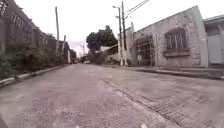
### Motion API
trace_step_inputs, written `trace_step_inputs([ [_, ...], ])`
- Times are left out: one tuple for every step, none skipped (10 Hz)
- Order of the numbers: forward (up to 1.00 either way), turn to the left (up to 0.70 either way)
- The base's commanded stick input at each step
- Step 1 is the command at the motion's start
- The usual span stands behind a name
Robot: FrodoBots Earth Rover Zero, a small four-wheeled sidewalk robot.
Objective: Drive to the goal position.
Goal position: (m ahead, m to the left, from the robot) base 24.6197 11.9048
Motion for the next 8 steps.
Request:
trace_step_inputs([
  [1.0, -0.27],
  [1.0, -0.27],
  [1.0, -0.27],
  [1.0, -0.27],
  [1.0, 0.0],
  [1.0, 0.0],
  [1.0, 0.0],
  [1.0, 0.0],
])
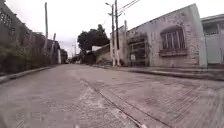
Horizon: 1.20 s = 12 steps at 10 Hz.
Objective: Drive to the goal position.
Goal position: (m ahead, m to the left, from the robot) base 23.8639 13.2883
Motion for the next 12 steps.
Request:
trace_step_inputs([
  [1.0, 0.0],
  [1.0, 0.0],
  [1.0, 0.0],
  [1.0, 0.0],
  [1.0, 0.0],
  [1.0, 0.0],
  [1.0, 0.0],
  [1.0, 0.0],
  [1.0, 0.0],
  [1.0, 0.0],
  [1.0, 0.0],
  [1.0, 0.0],
])
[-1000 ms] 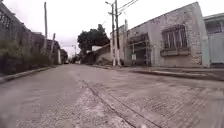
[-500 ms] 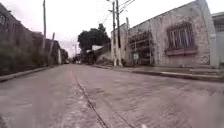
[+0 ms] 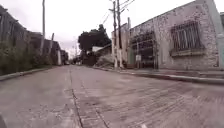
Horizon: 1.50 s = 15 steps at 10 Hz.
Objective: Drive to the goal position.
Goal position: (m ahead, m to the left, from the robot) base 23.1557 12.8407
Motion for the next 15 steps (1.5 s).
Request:
trace_step_inputs([
  [1.0, 0.0],
  [1.0, 0.0],
  [1.0, 0.0],
  [1.0, 0.0],
  [1.0, 0.0],
  [1.0, 0.0],
  [1.0, 0.0],
  [1.0, 0.0],
  [1.0, 0.0],
  [1.0, 0.0],
  [1.0, 0.0],
  [1.0, 0.0],
  [1.0, 0.0],
  [1.0, 0.0],
  [1.0, 0.0],
])
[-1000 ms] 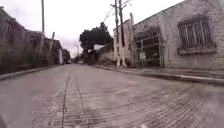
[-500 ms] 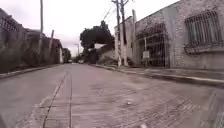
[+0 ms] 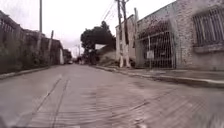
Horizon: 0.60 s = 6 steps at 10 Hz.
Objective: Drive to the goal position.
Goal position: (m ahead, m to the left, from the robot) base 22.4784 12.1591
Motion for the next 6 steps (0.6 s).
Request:
trace_step_inputs([
  [1.0, 0.0],
  [1.0, 0.0],
  [1.0, 0.0],
  [1.0, 0.0],
  [1.0, 0.0],
  [1.0, 0.0],
])
